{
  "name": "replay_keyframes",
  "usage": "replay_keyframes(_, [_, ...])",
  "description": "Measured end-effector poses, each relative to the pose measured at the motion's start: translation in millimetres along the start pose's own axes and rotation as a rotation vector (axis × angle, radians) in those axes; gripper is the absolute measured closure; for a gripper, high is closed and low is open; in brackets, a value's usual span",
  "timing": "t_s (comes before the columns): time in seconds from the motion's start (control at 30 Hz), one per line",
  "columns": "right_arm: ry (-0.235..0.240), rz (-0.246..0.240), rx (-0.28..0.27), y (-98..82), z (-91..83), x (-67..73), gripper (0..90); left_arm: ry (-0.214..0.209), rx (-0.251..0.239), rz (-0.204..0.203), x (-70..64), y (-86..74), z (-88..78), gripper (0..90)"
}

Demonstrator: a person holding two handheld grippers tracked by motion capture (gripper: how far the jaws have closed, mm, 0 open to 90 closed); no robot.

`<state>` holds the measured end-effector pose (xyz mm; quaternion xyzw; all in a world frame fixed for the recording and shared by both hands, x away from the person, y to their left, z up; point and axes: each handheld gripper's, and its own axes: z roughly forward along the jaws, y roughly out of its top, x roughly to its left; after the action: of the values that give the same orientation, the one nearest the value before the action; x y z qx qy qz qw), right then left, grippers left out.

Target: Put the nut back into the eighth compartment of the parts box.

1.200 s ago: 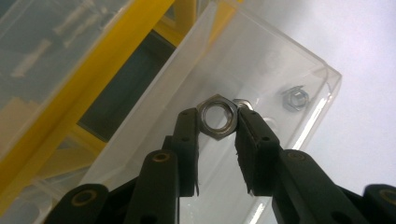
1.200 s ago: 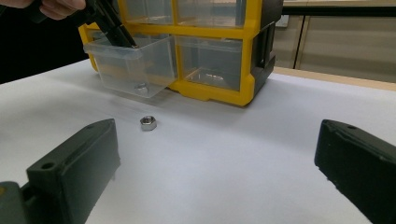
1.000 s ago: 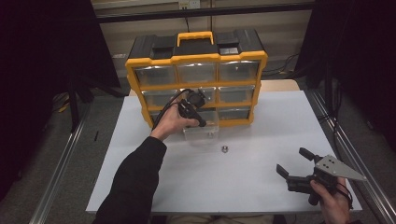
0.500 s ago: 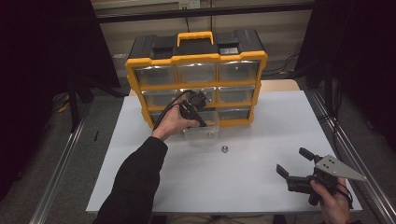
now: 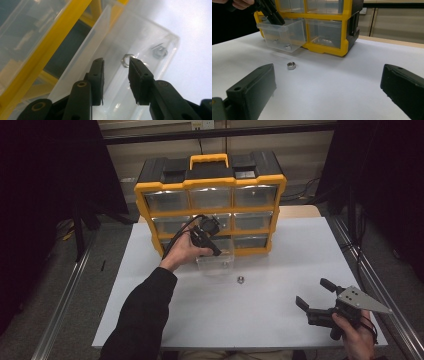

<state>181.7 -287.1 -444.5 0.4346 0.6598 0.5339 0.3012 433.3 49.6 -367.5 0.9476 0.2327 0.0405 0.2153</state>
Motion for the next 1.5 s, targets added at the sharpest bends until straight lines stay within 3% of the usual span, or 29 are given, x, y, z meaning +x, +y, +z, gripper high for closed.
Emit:
replay_keyframes(0.1, [-0.002, 0.0, -0.002, 0.0, 0.0, 0.0, 0.0, 0.006, -0.005, 0.0, -0.4, 0.7, -4.6, 64.8])
replay_keyframes(0.33, [0.002, -0.002, -0.001, 0.0, 0.3, 0.1, 0.0, -0.017, -0.027, -0.056, -2.2, -1.4, -16.4, 62.9])
replay_keyframes(0.53, [0.0, -0.002, 0.0, 0.0, 0.1, 0.3, 0.0, -0.029, -0.041, -0.058, -12.8, -4.0, -24.3, 55.2])
replay_keyframes(0.6, [-0.001, -0.002, -0.003, 0.0, 0.2, 0.3, 0.0, -0.036, -0.038, -0.05, -15.9, -5.1, -26.4, 49.9])
replay_keyframes(0.73, [0.001, -0.002, 0.0, 0.0, 0.2, 0.3, 0.0, -0.043, -0.051, -0.072, -21.7, -7.9, -26.9, 39.9])
replay_keyframes(1.0, [0.002, -0.003, 0.001, 0.1, 0.3, 0.4, 0.0, -0.011, -0.045, -0.06, -32.2, -12.4, -24.6, 20.0])
replay_keyframes(1.03, [0.002, -0.003, 0.001, 0.1, 0.3, 0.5, 0.0, -0.008, -0.046, -0.072, -33.3, -13.1, -24.3, 18.3])
replay_keyframes(1.3, [0.001, -0.004, -0.001, 0.1, 0.3, 0.3, 0.0, 0.019, -0.048, -0.04, -40.9, -20.3, -24.4, 10.2])
replay_keyframes(1.33, [0.001, -0.004, -0.001, 0.1, 0.3, 0.3, 0.0, 0.015, -0.055, -0.05, -43.2, -21.7, -23.9, 9.2])
replay_keyframes(1.5, [0.0, -0.004, 0.001, 0.2, 0.3, 0.5, 0.0, -0.027, -0.052, -0.023, -49.3, -27.3, -24.6, 5.3])
